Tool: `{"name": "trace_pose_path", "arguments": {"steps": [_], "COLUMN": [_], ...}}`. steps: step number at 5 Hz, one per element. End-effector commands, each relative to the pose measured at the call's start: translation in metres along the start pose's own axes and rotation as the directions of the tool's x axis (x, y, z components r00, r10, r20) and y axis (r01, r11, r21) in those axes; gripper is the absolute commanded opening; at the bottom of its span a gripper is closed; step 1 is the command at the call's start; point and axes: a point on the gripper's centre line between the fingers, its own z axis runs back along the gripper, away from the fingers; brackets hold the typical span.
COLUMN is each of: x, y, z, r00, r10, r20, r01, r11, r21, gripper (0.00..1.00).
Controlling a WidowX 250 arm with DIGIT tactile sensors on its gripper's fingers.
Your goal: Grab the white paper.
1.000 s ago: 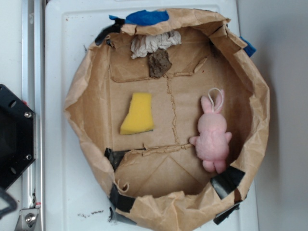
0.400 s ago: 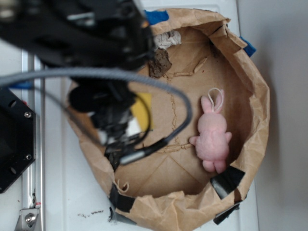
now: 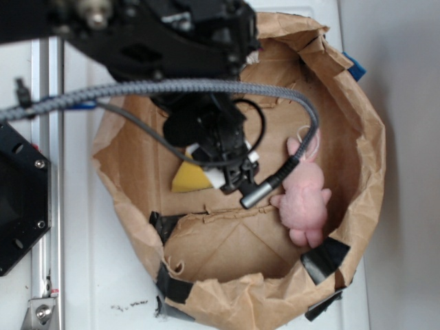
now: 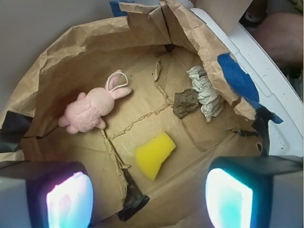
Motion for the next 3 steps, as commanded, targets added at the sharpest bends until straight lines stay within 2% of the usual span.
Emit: {"name": "trace_pose_path", "arguments": {"steps": [1,2,3], "x": [0.007,0.009,0.011], "y": [0.013,0.014,-0.004], "z": [0.007,-0.001,-0.009], "r00": [0.999,0.959,0.895], "r10": [0.037,0.274,0.445], "r20": [0.028,0.072,0.018], "r01": [-0.037,-0.277,-0.445], "r11": [0.999,0.960,0.894], "r21": [-0.006,0.036,0.060], "gripper": [1.00,1.00,1.00]}}
